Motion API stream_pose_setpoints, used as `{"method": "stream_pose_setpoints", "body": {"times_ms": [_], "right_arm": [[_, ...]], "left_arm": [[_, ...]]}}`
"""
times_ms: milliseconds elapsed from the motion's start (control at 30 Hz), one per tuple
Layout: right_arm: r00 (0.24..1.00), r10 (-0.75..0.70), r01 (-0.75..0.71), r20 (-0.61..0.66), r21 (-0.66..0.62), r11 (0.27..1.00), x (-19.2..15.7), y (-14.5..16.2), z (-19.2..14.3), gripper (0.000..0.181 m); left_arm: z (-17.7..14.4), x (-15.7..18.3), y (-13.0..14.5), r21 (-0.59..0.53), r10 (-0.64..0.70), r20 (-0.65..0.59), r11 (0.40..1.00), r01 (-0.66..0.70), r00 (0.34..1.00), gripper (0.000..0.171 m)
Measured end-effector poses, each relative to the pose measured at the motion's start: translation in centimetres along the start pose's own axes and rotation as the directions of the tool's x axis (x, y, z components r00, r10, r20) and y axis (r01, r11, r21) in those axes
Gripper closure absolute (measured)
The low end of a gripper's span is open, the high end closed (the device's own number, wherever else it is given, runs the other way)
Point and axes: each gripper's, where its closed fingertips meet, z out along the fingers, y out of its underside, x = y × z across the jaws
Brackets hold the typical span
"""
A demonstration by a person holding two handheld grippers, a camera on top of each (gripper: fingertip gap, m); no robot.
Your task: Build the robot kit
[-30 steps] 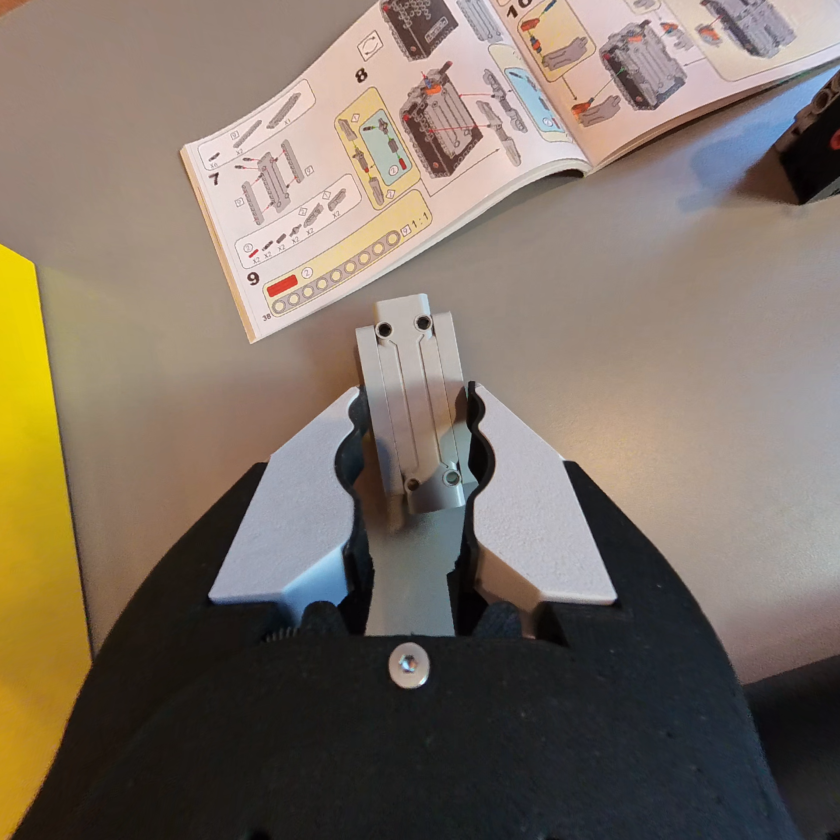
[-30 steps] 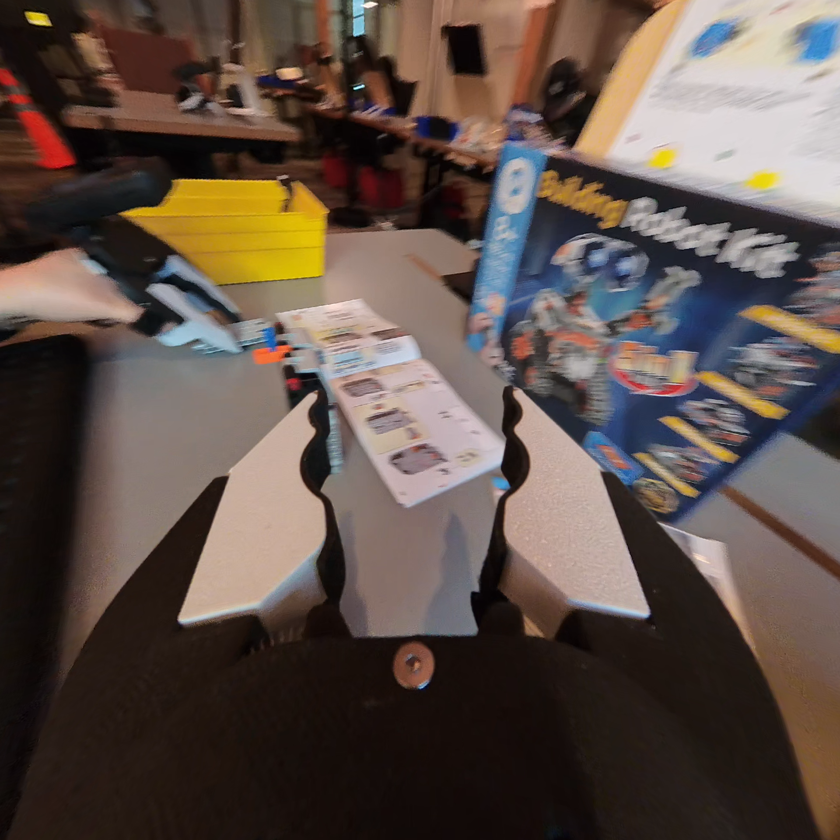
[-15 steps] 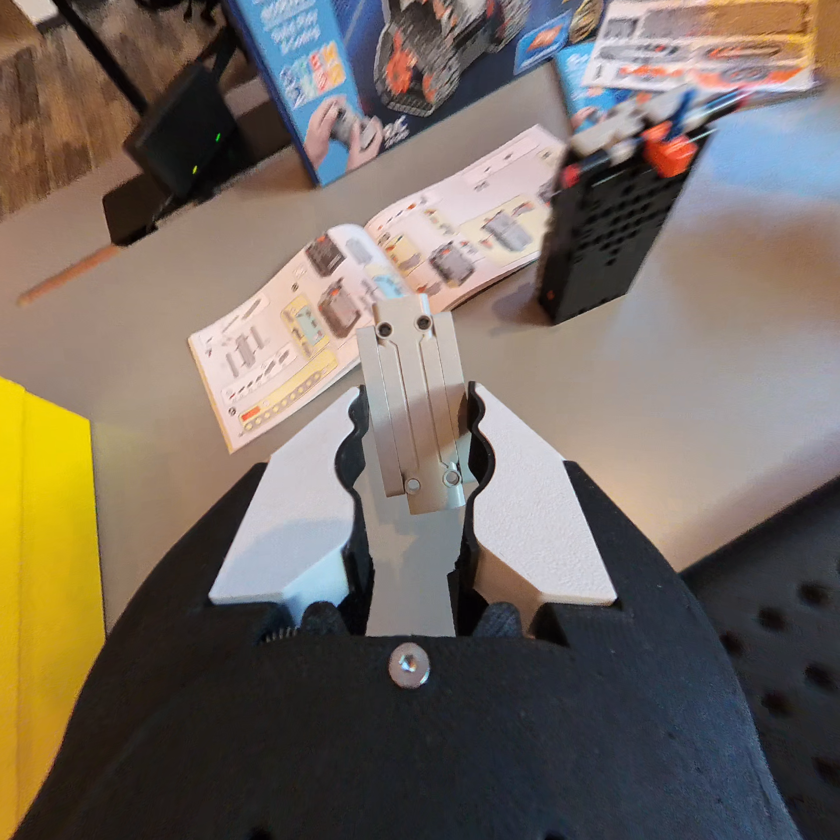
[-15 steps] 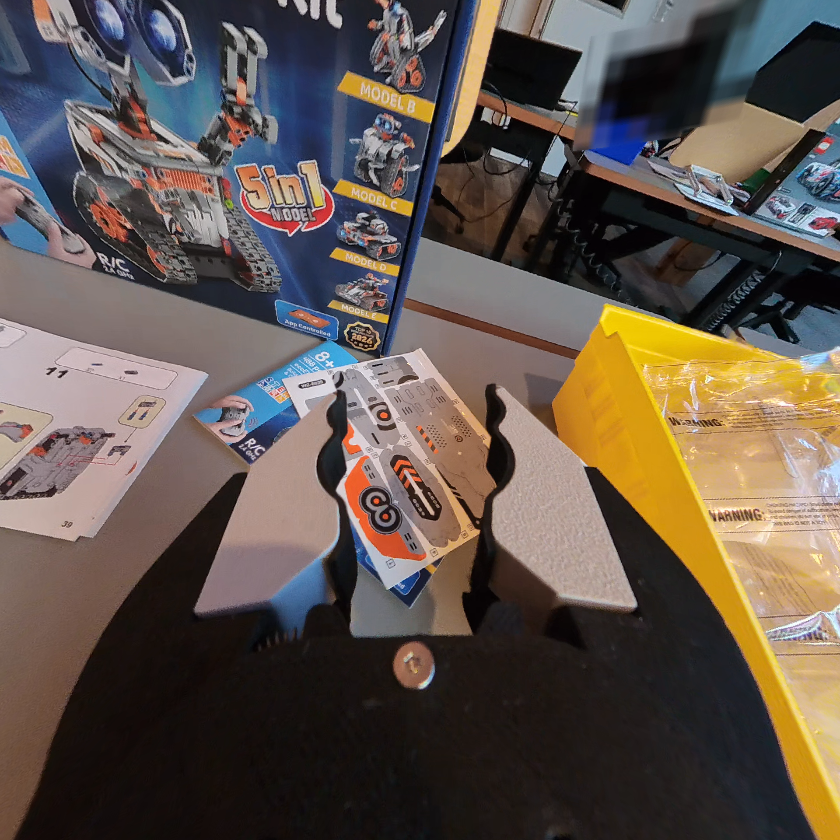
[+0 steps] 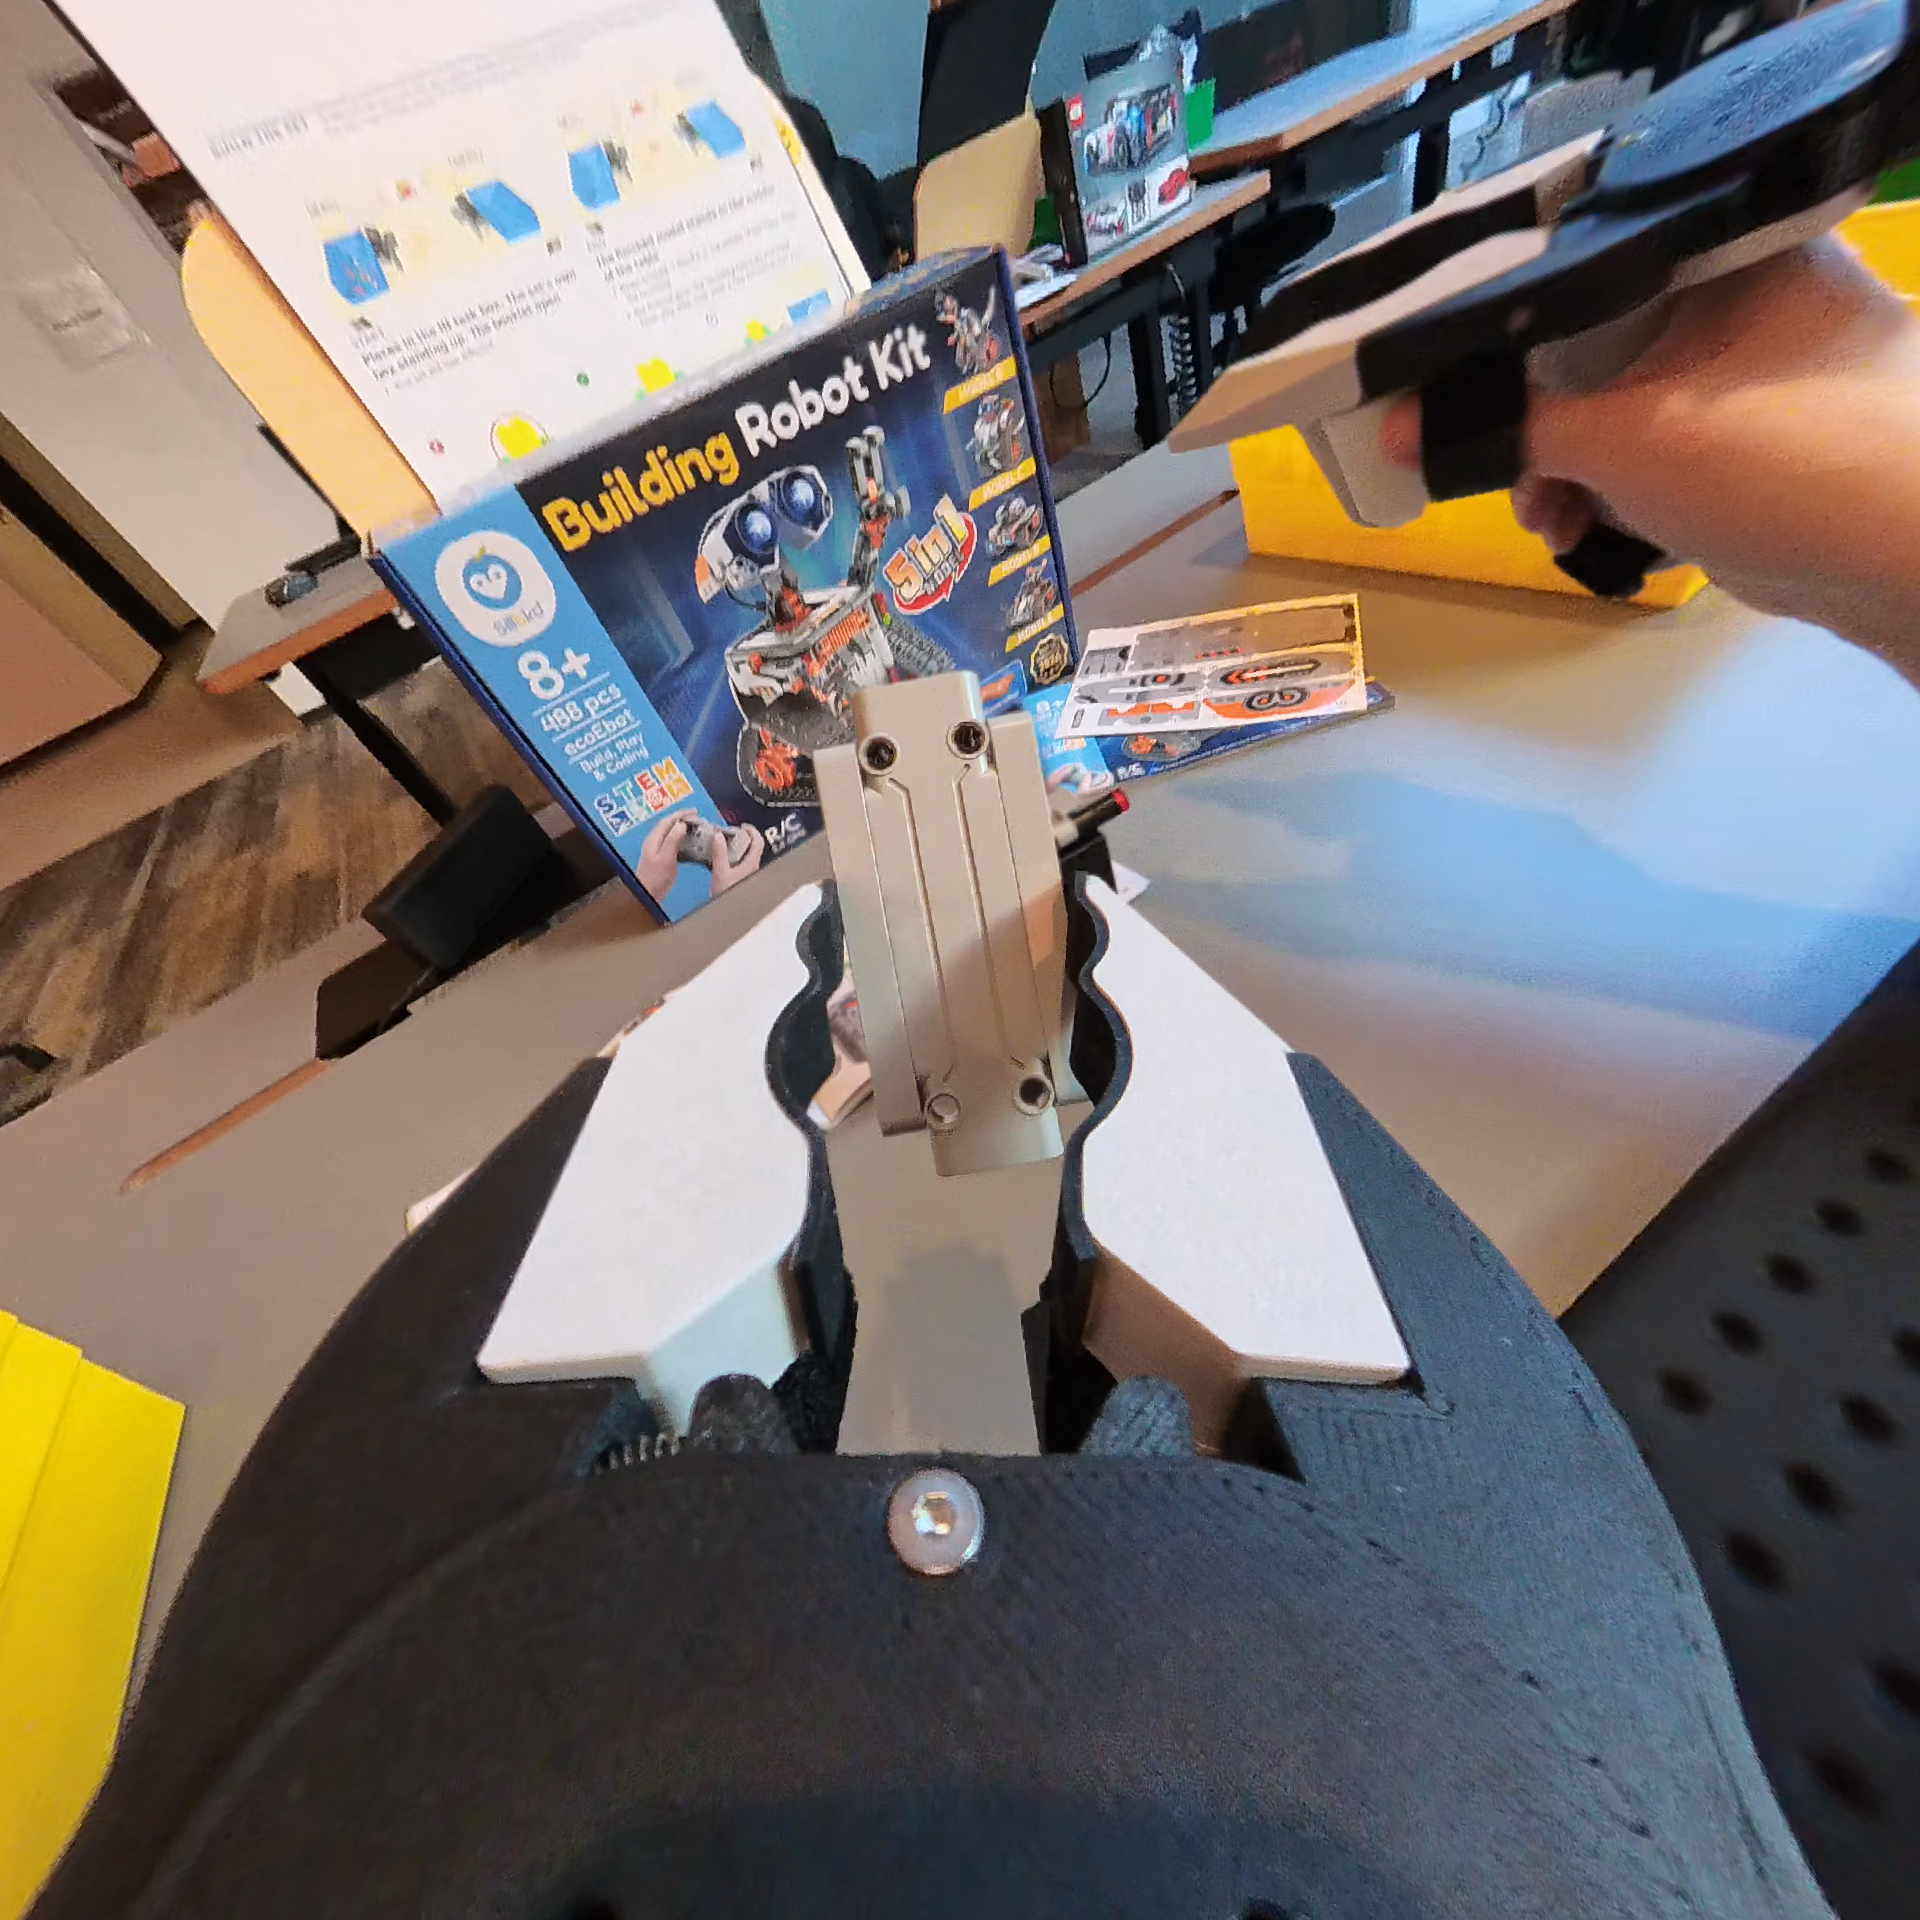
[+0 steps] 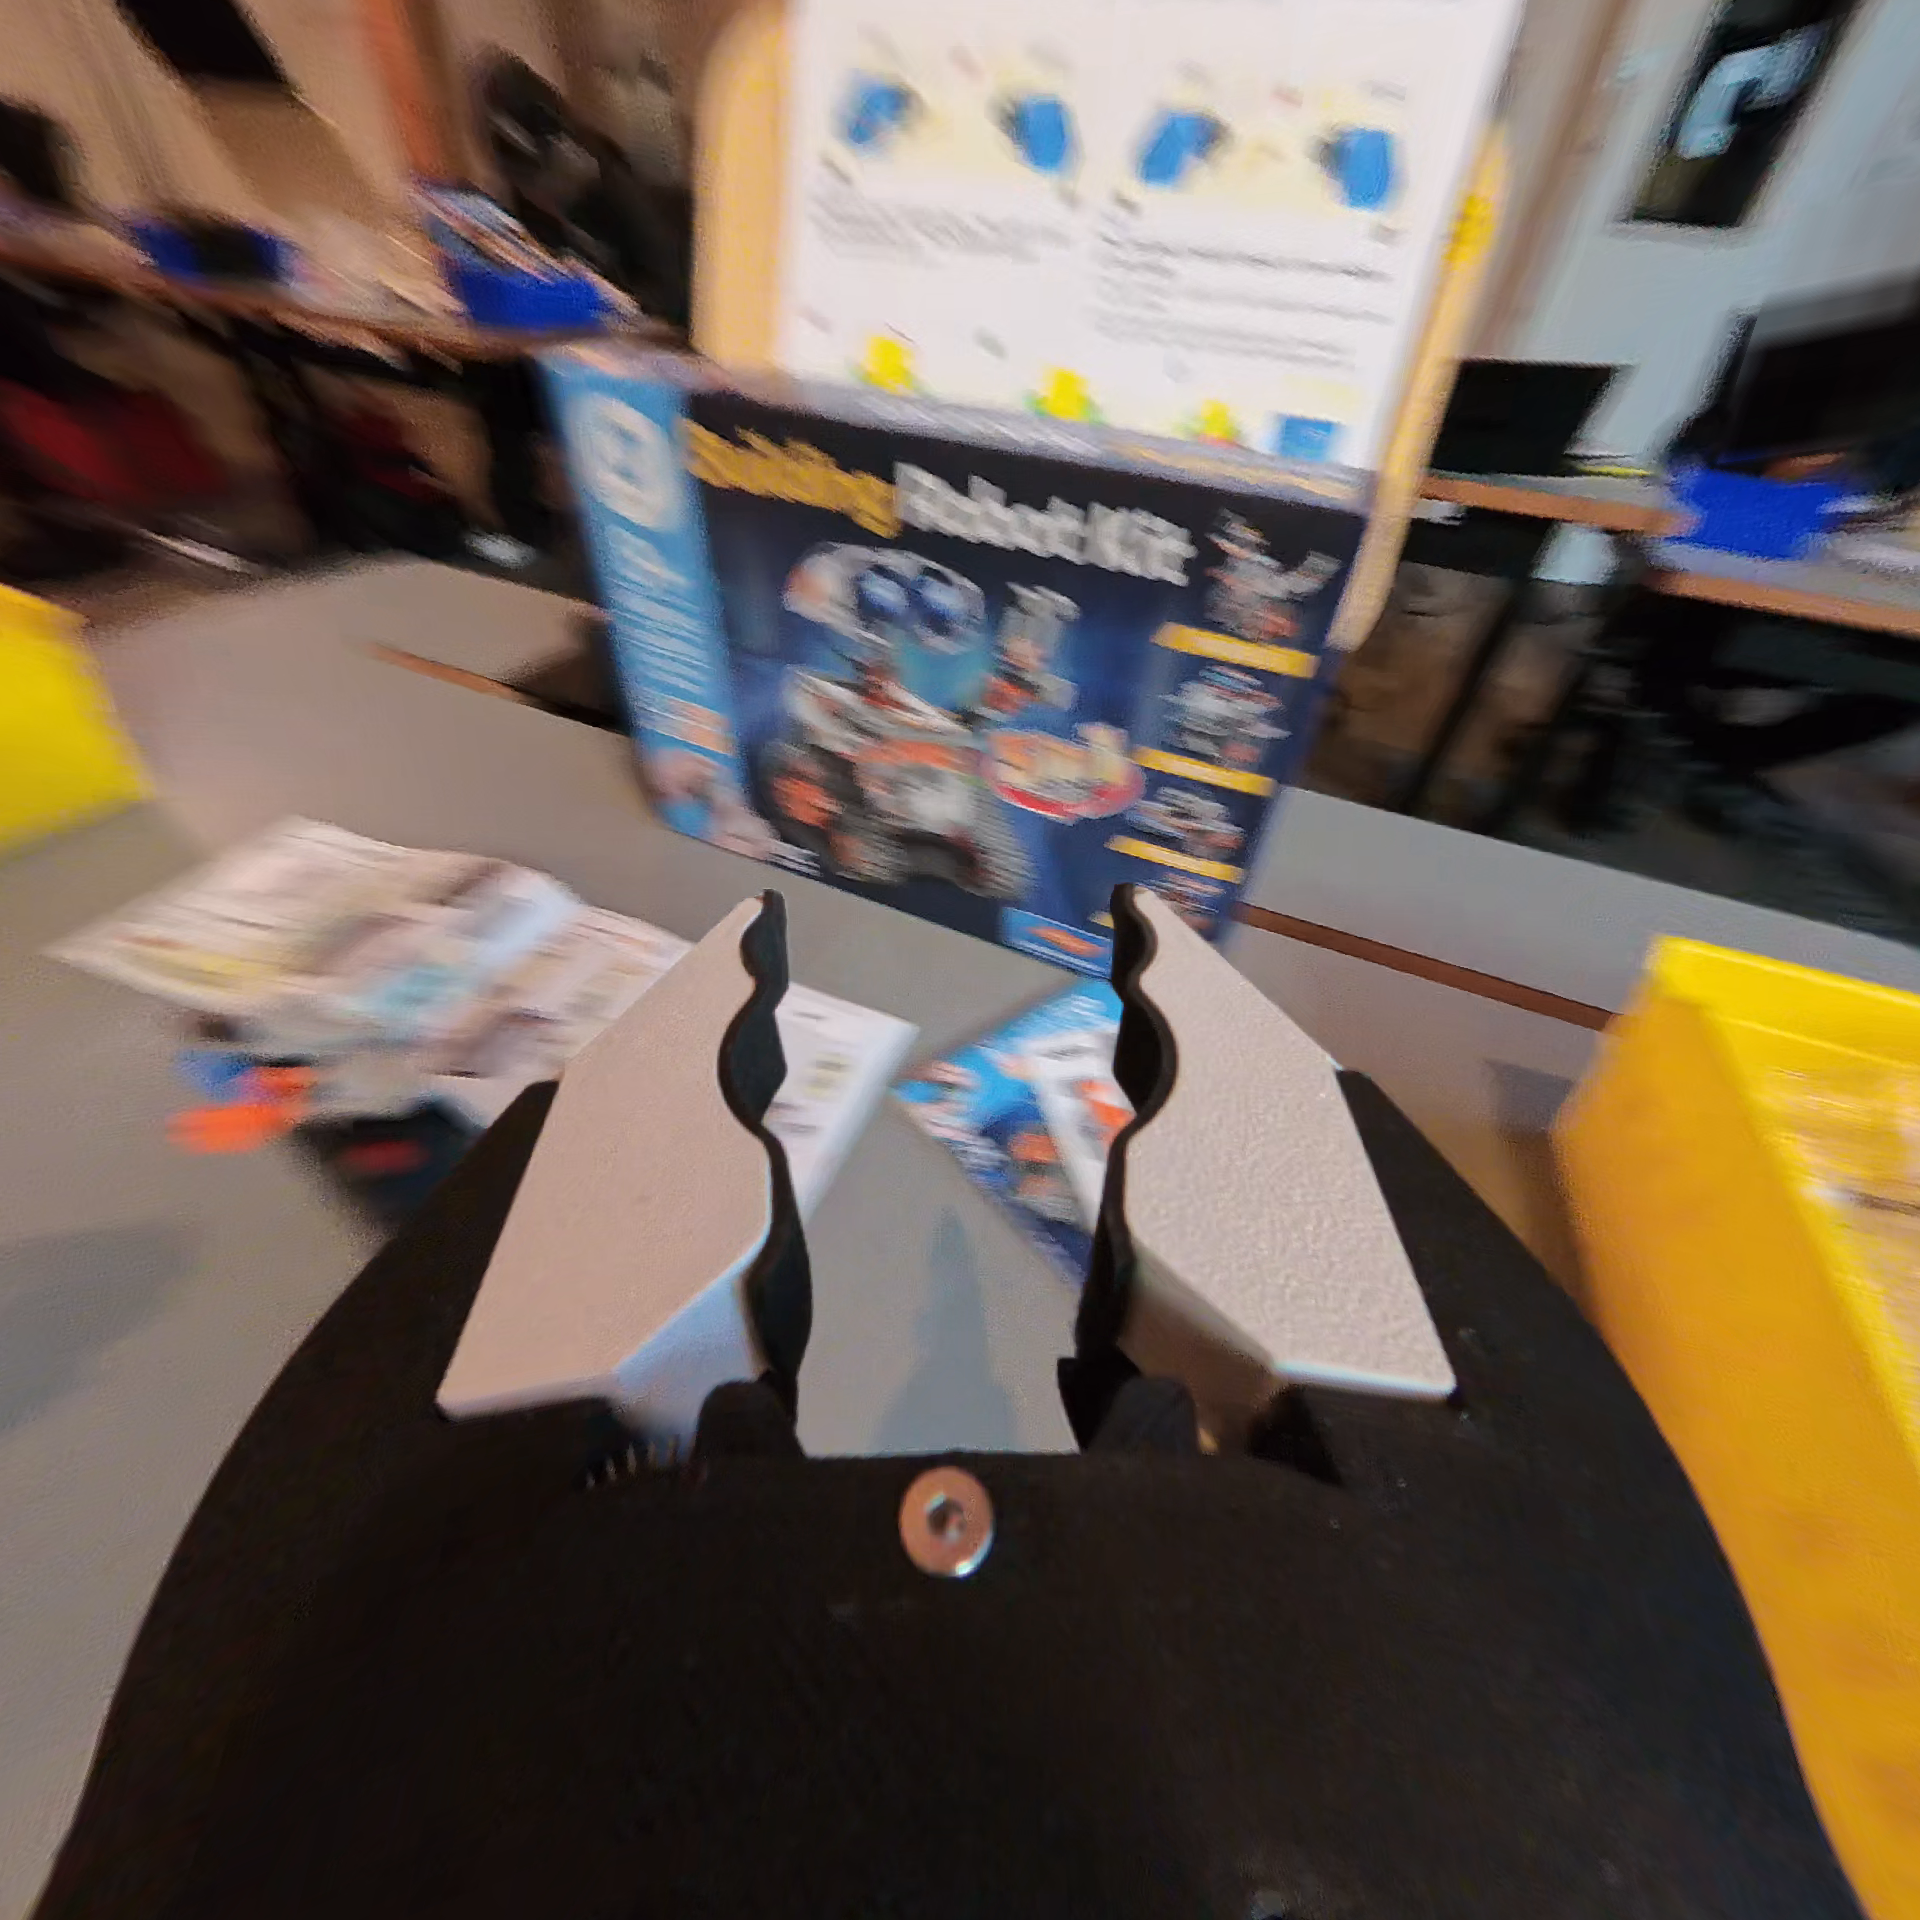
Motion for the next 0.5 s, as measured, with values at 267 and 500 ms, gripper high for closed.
{"method": "stream_pose_setpoints", "body": {"times_ms": [267,500], "right_arm": [[0.699,0.389,-0.412,0.600,-0.106,0.905,-16.2,-1.9,-5.8,0.124],[0.556,0.485,-0.476,0.675,-0.219,0.852,-20.8,0.6,-6.3,0.141]], "left_arm": [[0.6,1.3,-1.4,0.076,0.030,-0.003,0.997,-0.030,1.000,0.130],[-0.5,1.6,-0.8,0.115,0.092,0.035,0.989,-0.095,0.995,0.130]]}}
